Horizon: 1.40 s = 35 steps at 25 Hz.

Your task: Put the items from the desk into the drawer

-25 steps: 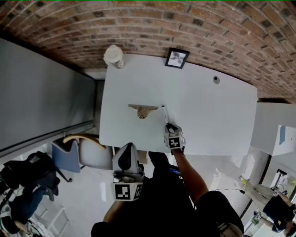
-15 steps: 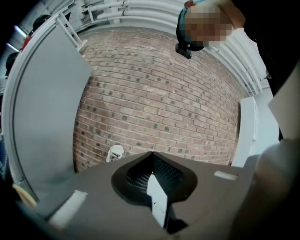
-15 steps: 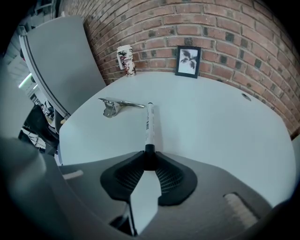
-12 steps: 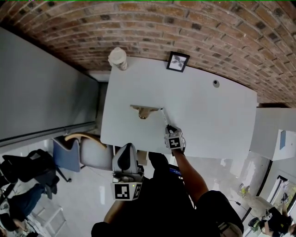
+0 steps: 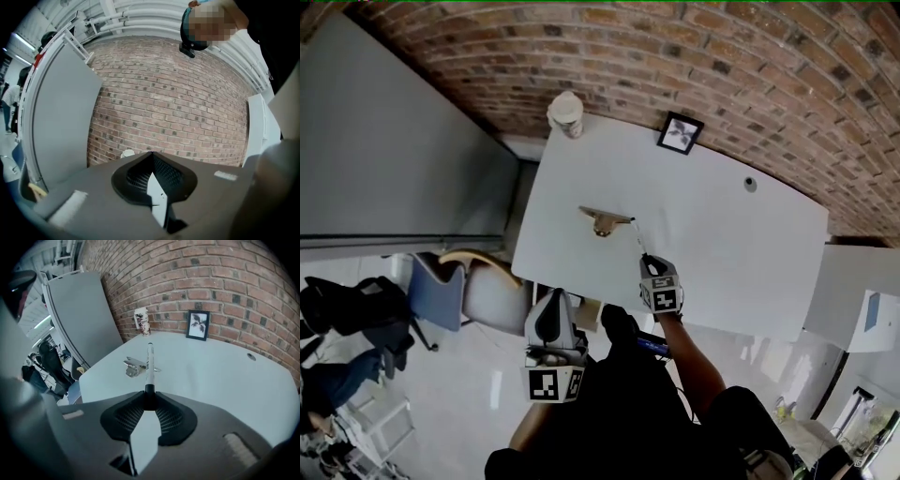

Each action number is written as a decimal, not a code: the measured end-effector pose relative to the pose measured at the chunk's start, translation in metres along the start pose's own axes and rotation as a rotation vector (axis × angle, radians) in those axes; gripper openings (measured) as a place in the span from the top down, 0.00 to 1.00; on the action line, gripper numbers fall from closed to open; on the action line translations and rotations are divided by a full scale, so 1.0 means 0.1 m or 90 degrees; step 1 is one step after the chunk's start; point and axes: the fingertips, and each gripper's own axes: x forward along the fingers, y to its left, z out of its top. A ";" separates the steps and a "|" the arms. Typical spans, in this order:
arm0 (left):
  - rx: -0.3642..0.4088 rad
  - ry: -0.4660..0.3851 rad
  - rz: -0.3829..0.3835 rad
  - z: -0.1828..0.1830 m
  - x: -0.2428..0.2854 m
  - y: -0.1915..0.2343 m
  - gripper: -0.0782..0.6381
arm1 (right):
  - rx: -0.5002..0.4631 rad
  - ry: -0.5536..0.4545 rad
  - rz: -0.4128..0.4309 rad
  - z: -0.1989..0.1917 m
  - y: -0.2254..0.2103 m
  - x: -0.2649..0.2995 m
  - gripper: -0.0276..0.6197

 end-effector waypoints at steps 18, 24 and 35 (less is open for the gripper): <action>-0.003 -0.056 0.080 0.17 -1.13 1.02 0.87 | -0.148 -0.098 0.143 0.39 1.80 -0.47 0.84; -0.013 -0.052 0.081 0.11 -1.47 1.36 0.87 | -0.163 -0.086 0.161 0.20 2.30 -0.43 0.84; -0.022 -0.029 0.078 -0.16 -1.81 1.77 0.87 | -0.193 -0.052 0.194 -0.32 2.98 -0.31 0.84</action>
